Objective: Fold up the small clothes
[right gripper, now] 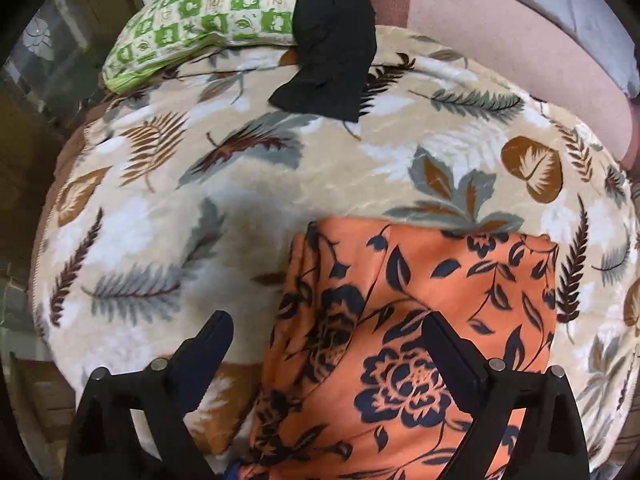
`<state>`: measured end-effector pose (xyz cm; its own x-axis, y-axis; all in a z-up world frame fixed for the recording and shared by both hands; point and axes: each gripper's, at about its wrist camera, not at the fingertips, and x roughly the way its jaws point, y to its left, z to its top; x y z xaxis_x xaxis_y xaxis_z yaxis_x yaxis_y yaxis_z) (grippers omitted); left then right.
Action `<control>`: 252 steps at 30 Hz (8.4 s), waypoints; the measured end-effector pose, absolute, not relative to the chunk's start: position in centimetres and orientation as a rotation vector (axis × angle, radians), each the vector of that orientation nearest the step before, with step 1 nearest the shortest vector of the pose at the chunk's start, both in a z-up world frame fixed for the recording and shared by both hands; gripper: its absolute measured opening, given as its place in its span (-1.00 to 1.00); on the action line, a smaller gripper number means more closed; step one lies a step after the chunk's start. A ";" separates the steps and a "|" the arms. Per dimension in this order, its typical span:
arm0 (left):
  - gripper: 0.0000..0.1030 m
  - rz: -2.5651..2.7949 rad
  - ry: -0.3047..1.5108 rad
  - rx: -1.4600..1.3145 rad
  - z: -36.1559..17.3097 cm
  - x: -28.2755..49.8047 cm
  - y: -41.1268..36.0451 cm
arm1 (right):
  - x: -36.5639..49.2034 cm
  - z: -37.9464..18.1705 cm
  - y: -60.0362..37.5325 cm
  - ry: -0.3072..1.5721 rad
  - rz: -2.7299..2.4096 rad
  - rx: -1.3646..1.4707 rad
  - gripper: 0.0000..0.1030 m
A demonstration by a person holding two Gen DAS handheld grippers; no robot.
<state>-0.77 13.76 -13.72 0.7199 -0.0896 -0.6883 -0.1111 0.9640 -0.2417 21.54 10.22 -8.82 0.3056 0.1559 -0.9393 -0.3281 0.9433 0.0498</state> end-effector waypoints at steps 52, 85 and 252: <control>-0.81 -0.113 0.974 -0.716 -15.0 9.4 18.9 | 17.3 -17.9 -18.3 1.210 0.483 0.683 0.39; -0.25 -0.041 1.006 -0.111 -13.8 12.2 9.3 | 18.9 -18.3 -19.7 1.135 0.577 0.901 0.47; 0.56 -0.120 1.068 -0.413 -15.8 13.3 15.1 | 20.2 -19.9 -17.8 1.231 0.607 0.796 0.80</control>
<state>13.28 15.11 -15.76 0.4836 -0.2922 -0.8251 -0.1025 0.9172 -0.3849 20.24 -17.84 -19.88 0.2398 0.7780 -0.5807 0.0126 0.5956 0.8032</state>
